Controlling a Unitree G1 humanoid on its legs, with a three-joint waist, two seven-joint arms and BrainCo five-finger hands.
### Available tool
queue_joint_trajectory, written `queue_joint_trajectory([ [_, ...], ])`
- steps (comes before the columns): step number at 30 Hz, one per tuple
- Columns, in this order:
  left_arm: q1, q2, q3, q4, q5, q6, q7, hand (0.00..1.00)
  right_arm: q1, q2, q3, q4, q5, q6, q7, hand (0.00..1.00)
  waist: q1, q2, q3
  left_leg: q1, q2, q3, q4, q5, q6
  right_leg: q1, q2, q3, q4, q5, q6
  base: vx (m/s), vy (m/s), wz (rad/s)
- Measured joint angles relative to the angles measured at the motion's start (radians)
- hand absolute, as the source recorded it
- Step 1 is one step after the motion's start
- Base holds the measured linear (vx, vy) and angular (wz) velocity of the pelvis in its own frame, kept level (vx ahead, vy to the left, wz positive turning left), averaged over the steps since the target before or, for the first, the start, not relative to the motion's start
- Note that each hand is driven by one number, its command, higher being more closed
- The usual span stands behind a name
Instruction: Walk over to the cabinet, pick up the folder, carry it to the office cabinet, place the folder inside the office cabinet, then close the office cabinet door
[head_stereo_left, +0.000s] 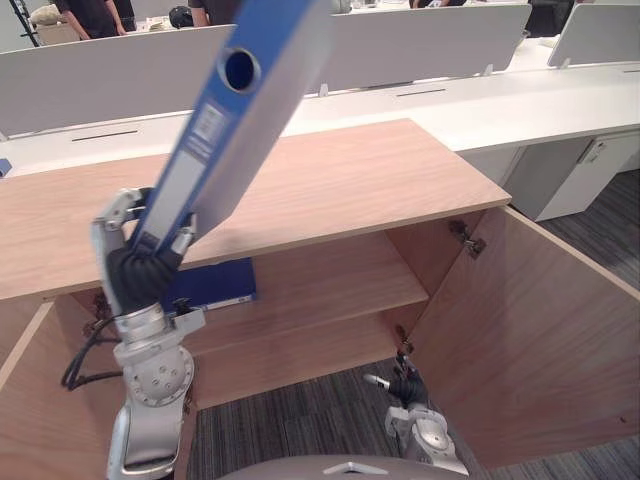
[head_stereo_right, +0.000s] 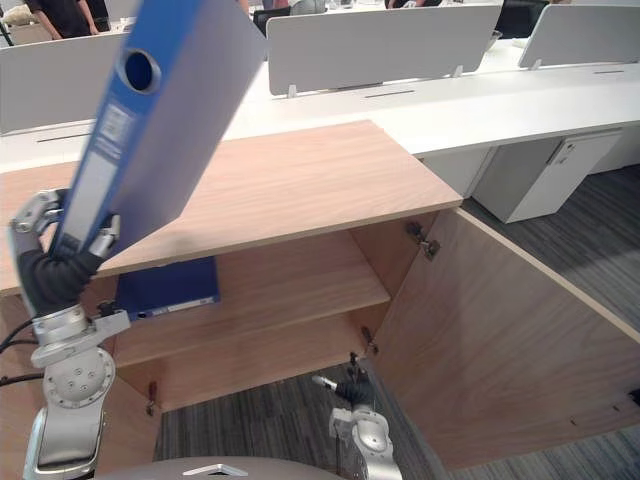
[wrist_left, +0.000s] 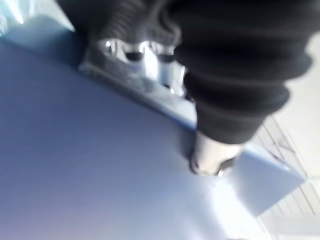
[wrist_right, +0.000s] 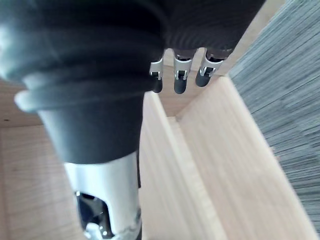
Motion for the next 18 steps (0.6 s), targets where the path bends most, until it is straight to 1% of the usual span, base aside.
queue_joint_trajectory([
  [2,0.021,-0.022,0.015,-0.033,-0.033,-0.008,0.020,1.00,0.019,0.007,0.000,-0.084,0.017,-0.019,-0.001,0.00,0.004,0.000,0.001,-0.001,0.000,0.001,0.000,0.005,-0.008,0.000,0.000,0.000,-0.005,-0.001,0.001,-0.02,-0.007,-0.01],
  [5,0.035,-0.038,0.036,-0.074,-0.101,-0.029,0.051,1.00,0.033,0.029,-0.001,-0.213,0.044,-0.046,-0.014,0.00,0.008,-0.005,0.004,-0.002,0.000,0.001,0.000,0.006,-0.008,0.000,0.000,0.000,-0.008,0.000,0.001,0.00,0.000,0.00],
  [7,0.050,-0.060,0.045,-0.113,-0.152,-0.047,0.063,1.00,0.041,0.043,0.000,-0.321,0.067,-0.079,-0.025,0.00,0.012,-0.013,0.009,-0.002,-0.001,0.001,0.001,0.011,0.000,0.001,-0.001,0.000,-0.010,0.004,0.008,0.00,0.000,0.00],
  [9,0.055,-0.069,0.045,-0.131,-0.179,-0.059,0.065,1.00,0.041,0.049,0.000,-0.384,0.076,-0.093,-0.026,0.00,0.014,-0.019,0.013,-0.003,-0.001,0.000,0.001,0.010,0.000,0.001,-0.001,0.000,-0.010,0.006,0.010,0.00,0.000,0.00],
  [11,0.056,-0.070,0.045,-0.138,-0.241,-0.080,0.062,1.00,0.041,0.063,0.001,-0.480,0.109,-0.125,-0.027,0.00,0.019,-0.025,0.016,-0.004,-0.001,0.000,0.006,0.010,0.000,0.002,-0.001,0.000,-0.010,0.009,0.012,0.04,-0.004,-0.01],
  [13,0.057,-0.084,0.039,-0.138,-0.289,-0.089,0.056,1.00,0.039,0.063,0.006,-0.553,0.126,-0.145,-0.027,0.00,0.020,-0.027,0.017,-0.004,-0.002,-0.001,0.007,0.010,0.000,0.002,-0.001,0.000,-0.010,0.010,0.012,0.02,-0.002,0.00],
  [15,0.058,-0.101,0.036,-0.137,-0.338,-0.100,0.038,1.00,0.035,0.063,0.013,-0.605,0.141,-0.158,-0.027,0.00,0.021,-0.028,0.019,-0.004,-0.002,-0.001,0.007,0.010,0.000,0.002,-0.002,0.000,-0.010,0.010,0.012,0.00,0.000,0.00],
  [18,0.058,-0.103,0.030,-0.135,-0.394,-0.113,-0.001,1.00,0.013,0.063,0.022,-0.677,0.141,-0.174,-0.026,0.00,0.019,-0.027,0.021,-0.003,-0.003,-0.001,0.006,0.010,0.000,0.002,-0.002,0.000,-0.010,0.010,0.012,0.00,0.000,0.00],
])
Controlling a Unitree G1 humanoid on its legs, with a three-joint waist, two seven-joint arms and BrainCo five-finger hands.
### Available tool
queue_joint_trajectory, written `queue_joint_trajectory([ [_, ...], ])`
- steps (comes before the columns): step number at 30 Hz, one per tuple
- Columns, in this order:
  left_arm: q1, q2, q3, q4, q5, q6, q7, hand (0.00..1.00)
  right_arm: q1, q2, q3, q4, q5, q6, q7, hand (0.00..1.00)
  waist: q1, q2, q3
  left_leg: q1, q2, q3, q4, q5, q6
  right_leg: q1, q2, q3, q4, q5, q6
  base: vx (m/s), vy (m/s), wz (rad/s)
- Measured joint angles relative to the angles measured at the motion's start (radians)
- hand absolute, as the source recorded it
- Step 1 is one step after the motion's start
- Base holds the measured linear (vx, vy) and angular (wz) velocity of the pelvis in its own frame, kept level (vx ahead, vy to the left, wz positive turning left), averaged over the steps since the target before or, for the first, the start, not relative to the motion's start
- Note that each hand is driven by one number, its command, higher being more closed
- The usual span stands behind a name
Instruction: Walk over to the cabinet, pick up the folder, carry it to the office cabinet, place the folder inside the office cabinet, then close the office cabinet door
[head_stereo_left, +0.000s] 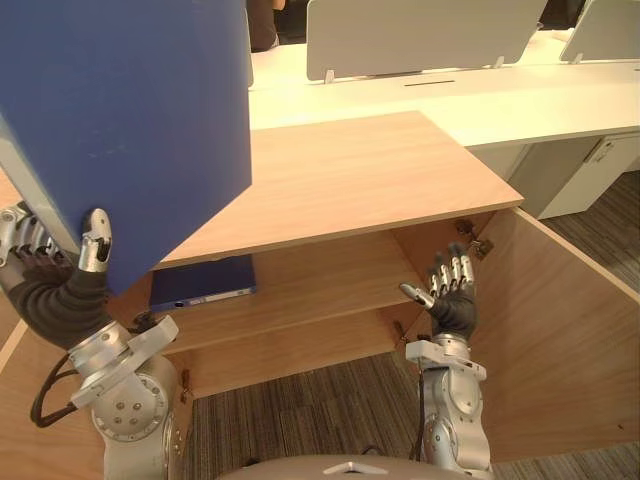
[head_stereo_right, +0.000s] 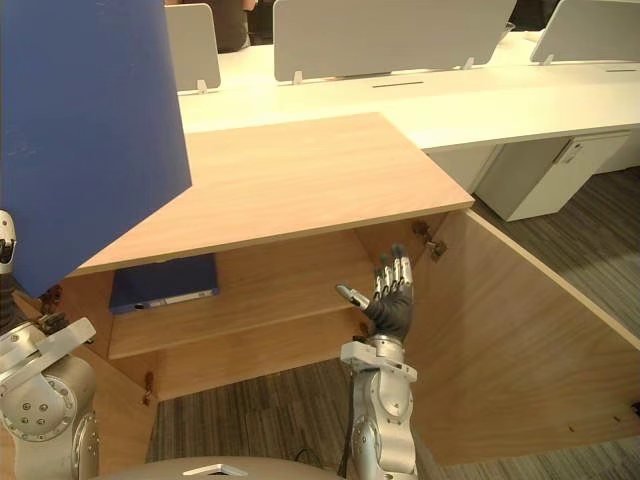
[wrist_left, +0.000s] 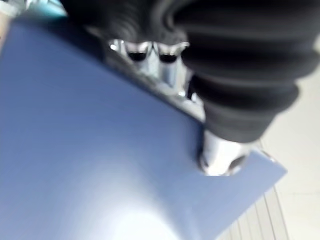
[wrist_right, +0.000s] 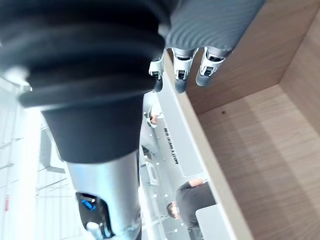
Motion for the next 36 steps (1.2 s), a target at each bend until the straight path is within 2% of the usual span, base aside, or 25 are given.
queue_joint_trajectory([
  [5,0.000,0.001,-0.035,0.011,-0.062,-0.030,-0.074,1.00,-0.101,-0.011,0.040,-0.033,0.001,-0.031,0.006,0.00,0.002,0.001,0.001,0.002,-0.002,-0.003,0.000,0.002,0.002,0.002,-0.001,-0.001,0.001,0.001,0.002,-0.01,-0.003,0.00],
  [9,-0.004,0.003,-0.062,0.050,-0.110,-0.049,-0.121,1.00,-0.155,-0.032,0.067,-0.033,0.001,-0.034,0.014,0.00,0.008,0.006,0.004,0.002,-0.006,-0.011,0.000,0.004,0.004,0.005,-0.005,-0.007,0.001,0.002,0.003,0.00,-0.001,0.05],
  [13,-0.004,0.009,-0.105,0.088,-0.164,-0.050,-0.183,1.00,-0.197,-0.045,0.091,-0.033,0.002,-0.034,0.036,0.00,0.012,0.006,0.004,-0.002,-0.010,-0.020,0.000,0.005,0.007,0.007,-0.010,-0.018,0.000,0.002,0.004,0.00,-0.003,0.07],
  [20,-0.004,0.049,-0.170,0.098,-0.196,-0.050,-0.285,1.00,-0.285,-0.083,0.147,-0.032,0.011,-0.032,0.082,0.00,0.020,0.006,0.004,-0.006,-0.016,-0.029,0.000,0.009,0.011,0.007,-0.015,-0.026,0.000,0.003,0.005,-0.01,-0.004,0.04],
  [26,-0.004,0.059,-0.195,0.155,-0.197,-0.053,-0.334,1.00,-0.302,-0.101,0.177,-0.023,0.023,-0.028,0.122,0.00,0.027,0.004,0.006,-0.006,-0.018,-0.038,-0.006,0.013,0.013,0.012,-0.017,-0.033,0.001,0.002,0.005,-0.03,-0.008,0.04],
  [33,-0.003,0.084,-0.204,0.164,-0.203,-0.053,-0.345,1.00,-0.329,-0.147,0.191,-0.005,0.055,-0.010,0.162,0.00,0.031,-0.005,0.010,-0.007,-0.019,-0.043,-0.006,0.021,0.015,0.011,-0.018,-0.036,0.000,0.003,0.007,-0.02,-0.006,0.01],
  [34,-0.003,0.089,-0.204,0.164,-0.203,-0.053,-0.351,1.00,-0.329,-0.149,0.191,0.012,0.062,-0.009,0.168,1.00,0.032,-0.007,0.012,-0.007,-0.019,-0.043,-0.006,0.022,0.014,0.011,-0.018,-0.036,0.000,0.004,0.008,0.00,0.000,0.00],
  [36,-0.003,0.098,-0.203,0.165,-0.203,-0.053,-0.362,1.00,-0.329,-0.151,0.190,0.032,0.083,-0.001,0.189,1.00,0.033,-0.008,0.012,-0.010,-0.019,-0.044,-0.006,0.024,0.015,0.008,-0.018,-0.036,0.000,0.005,0.010,-0.03,-0.007,0.01],
])
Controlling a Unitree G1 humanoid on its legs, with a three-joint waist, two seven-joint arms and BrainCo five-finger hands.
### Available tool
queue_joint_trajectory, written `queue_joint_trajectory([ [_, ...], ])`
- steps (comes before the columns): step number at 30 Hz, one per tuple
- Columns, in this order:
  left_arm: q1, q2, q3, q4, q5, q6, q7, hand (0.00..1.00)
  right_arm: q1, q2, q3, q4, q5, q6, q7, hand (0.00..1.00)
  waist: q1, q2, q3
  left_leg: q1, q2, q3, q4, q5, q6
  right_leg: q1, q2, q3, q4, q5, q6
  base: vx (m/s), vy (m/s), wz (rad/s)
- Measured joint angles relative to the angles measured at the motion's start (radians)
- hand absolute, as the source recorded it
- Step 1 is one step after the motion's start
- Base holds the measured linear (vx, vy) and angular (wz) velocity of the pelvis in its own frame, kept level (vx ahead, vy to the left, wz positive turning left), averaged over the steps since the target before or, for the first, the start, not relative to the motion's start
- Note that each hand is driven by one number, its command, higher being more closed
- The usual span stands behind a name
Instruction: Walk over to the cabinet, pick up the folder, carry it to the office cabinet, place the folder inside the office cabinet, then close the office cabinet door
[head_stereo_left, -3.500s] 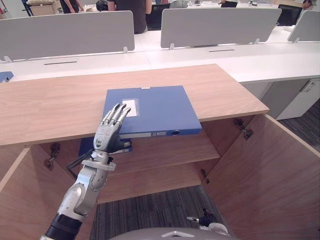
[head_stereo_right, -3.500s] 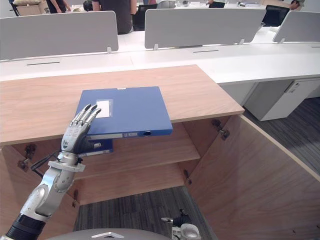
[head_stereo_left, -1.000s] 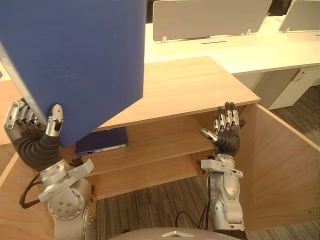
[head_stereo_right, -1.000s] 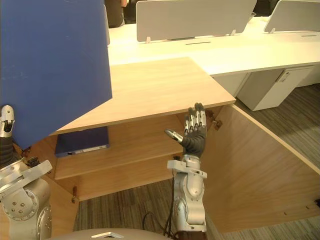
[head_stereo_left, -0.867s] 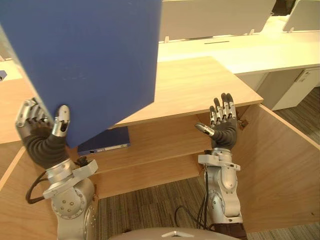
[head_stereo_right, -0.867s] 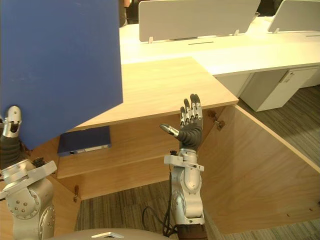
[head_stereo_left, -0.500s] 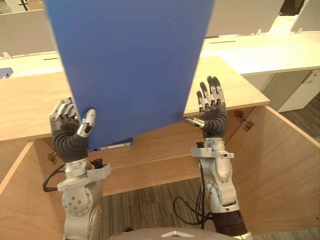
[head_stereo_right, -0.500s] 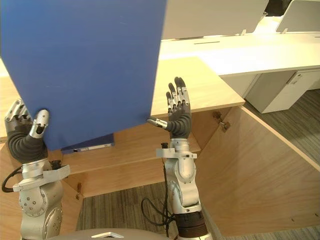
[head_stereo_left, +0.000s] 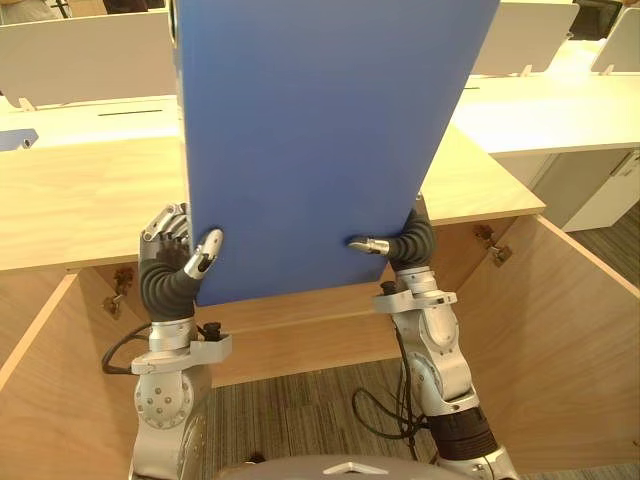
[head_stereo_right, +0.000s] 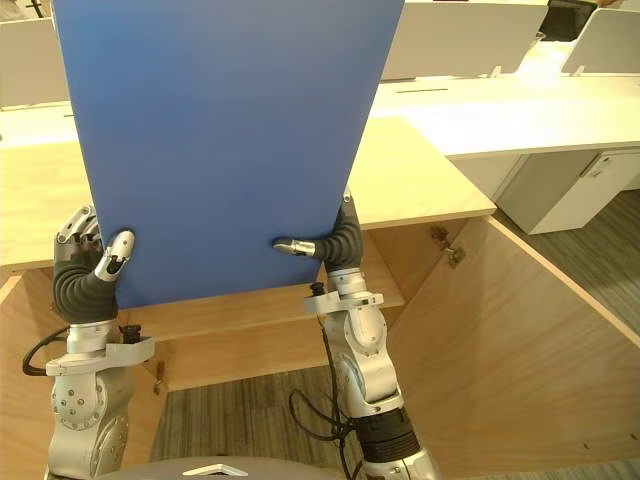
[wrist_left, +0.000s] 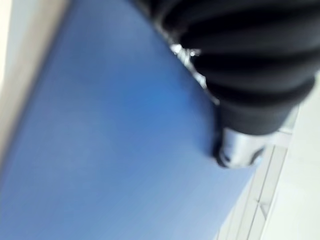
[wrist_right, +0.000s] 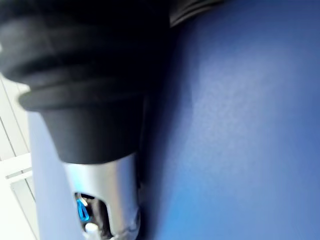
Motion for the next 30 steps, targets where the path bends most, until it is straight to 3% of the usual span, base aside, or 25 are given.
queue_joint_trajectory([
  [10,0.000,0.022,0.024,0.037,0.005,0.000,-0.022,1.00,0.002,-0.078,0.005,0.067,0.046,0.060,0.112,1.00,0.003,-0.003,-0.001,-0.007,-0.001,-0.002,0.000,0.010,0.002,-0.005,-0.001,-0.001,0.000,0.005,0.003,0.00,0.000,0.00],
  [11,0.000,0.022,0.031,0.038,0.012,0.000,-0.022,0.00,0.002,-0.080,0.006,0.067,0.046,0.060,0.125,1.00,0.003,-0.004,-0.001,-0.007,-0.001,-0.003,0.000,0.011,0.002,-0.005,-0.001,-0.001,0.000,0.005,0.003,0.00,0.000,0.00],
  [21,0.000,0.017,0.055,0.076,0.087,0.000,-0.006,0.00,0.039,-0.060,0.009,0.067,0.044,0.062,0.123,1.00,0.004,-0.009,-0.004,-0.022,-0.001,-0.013,0.000,0.020,0.003,-0.009,-0.002,-0.014,-0.009,0.008,-0.001,-0.01,-0.002,0.03],
  [30,0.027,-0.065,0.215,0.136,0.099,0.004,0.082,0.00,0.060,0.010,-0.066,0.058,0.036,0.059,0.080,1.00,0.003,-0.011,-0.006,-0.034,-0.001,-0.034,0.000,0.024,0.002,-0.009,-0.002,-0.036,-0.012,0.008,-0.001,-0.01,-0.004,0.07],
])
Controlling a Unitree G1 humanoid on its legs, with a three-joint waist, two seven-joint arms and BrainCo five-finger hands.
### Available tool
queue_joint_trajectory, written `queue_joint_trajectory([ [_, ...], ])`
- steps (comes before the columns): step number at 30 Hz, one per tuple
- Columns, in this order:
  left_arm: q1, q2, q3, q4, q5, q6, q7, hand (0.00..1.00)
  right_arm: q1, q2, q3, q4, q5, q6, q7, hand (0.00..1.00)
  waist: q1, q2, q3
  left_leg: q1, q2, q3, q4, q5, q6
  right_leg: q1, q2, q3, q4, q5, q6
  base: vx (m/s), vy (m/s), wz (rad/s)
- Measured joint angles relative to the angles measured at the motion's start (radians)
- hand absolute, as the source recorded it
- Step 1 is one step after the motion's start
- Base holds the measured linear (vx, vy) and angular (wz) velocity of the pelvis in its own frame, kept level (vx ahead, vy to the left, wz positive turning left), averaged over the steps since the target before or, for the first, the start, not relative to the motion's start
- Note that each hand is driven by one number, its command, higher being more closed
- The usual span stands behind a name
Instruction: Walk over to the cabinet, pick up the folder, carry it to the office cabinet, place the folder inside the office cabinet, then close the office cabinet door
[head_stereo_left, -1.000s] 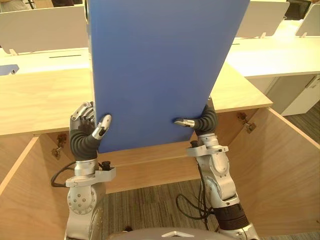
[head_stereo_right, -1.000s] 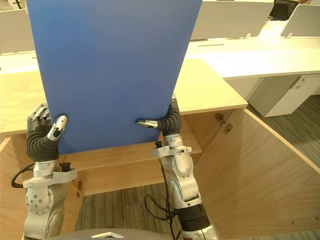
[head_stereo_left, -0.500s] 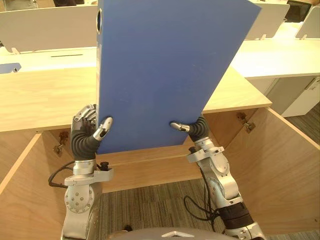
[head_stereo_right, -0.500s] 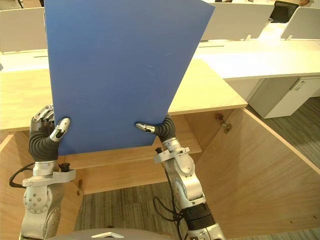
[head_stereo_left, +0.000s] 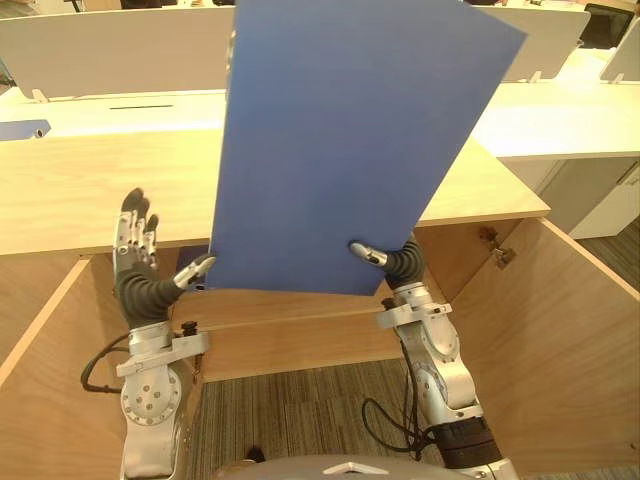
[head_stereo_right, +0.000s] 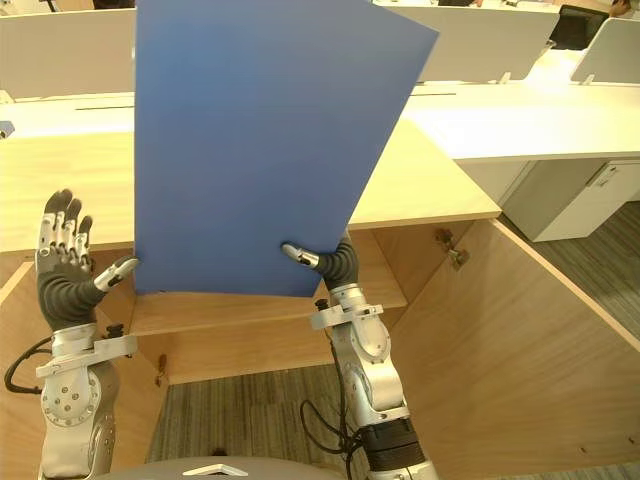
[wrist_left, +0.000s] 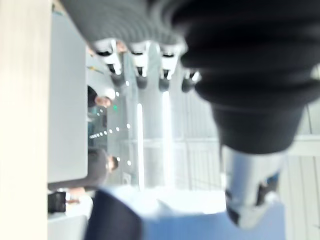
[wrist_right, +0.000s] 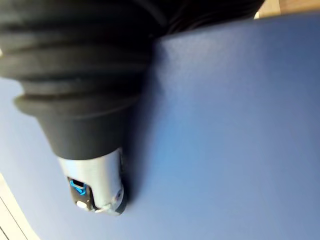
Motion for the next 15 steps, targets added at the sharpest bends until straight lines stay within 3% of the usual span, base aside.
queue_joint_trajectory([
  [8,0.070,-0.073,0.167,0.067,-0.004,0.028,0.060,0.00,0.042,0.047,-0.087,-0.119,-0.037,-0.009,-0.045,1.00,0.014,-0.002,-0.001,-0.011,0.000,-0.020,0.000,0.002,-0.001,0.002,0.000,-0.018,-0.003,-0.001,-0.001,0.01,-0.006,0.07],
  [15,0.096,-0.075,0.186,0.241,-0.041,0.066,0.045,0.00,0.078,0.078,-0.103,-0.136,-0.041,-0.016,-0.046,1.00,0.015,-0.007,-0.005,-0.019,0.000,-0.028,0.000,-0.002,-0.007,0.000,0.000,-0.032,-0.003,-0.005,-0.003,0.00,-0.002,0.04],
])
